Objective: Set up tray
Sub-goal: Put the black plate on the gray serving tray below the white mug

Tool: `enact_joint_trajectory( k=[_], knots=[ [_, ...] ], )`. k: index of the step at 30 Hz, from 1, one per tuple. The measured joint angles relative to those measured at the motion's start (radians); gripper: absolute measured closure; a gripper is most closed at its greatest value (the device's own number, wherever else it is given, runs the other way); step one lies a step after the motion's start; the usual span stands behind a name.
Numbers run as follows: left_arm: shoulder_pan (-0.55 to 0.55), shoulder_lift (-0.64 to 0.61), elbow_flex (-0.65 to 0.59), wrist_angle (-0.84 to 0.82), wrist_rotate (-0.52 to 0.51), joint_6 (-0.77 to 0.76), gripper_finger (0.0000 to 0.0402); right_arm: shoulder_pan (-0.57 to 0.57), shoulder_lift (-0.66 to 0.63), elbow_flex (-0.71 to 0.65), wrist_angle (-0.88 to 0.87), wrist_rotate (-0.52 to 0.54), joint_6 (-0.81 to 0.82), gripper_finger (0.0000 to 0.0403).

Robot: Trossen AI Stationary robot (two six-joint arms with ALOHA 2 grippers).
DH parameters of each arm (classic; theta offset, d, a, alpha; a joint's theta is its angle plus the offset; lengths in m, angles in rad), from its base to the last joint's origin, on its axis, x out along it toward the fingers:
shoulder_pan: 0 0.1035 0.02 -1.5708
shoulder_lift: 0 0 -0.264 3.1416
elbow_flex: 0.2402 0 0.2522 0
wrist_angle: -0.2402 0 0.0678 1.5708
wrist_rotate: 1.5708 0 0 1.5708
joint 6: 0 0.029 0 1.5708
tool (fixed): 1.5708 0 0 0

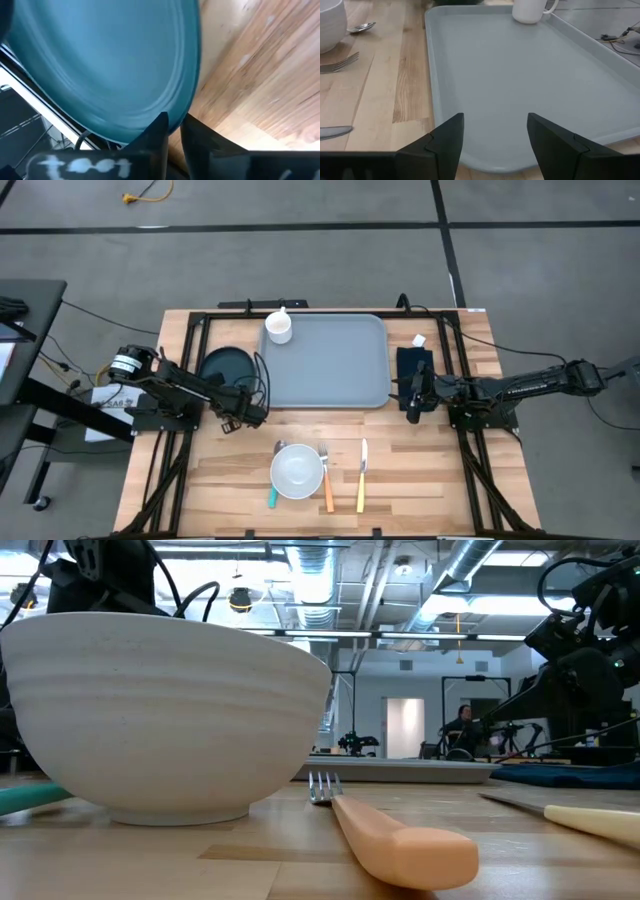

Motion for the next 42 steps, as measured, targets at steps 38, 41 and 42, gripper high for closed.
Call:
enact_joint_trajectory(
  k=[38,41,42],
  knots=[
    [0.01,-0.001,0.419,-0.01,0.042,0.233,0.0401,0.0,0.0,0.0,0.0,0.0,0.0,0.0191],
    [0.037,-0.001,0.464,0.023,0.06,0.317,0.0401,0.0,0.0,0.0,0.0,0.0,0.0,0.0191],
    [0.047,-0.001,0.474,0.037,0.069,0.35,0.0401,0.0,0.0,0.0,0.0,0.0,0.0,0.0191]
  ],
)
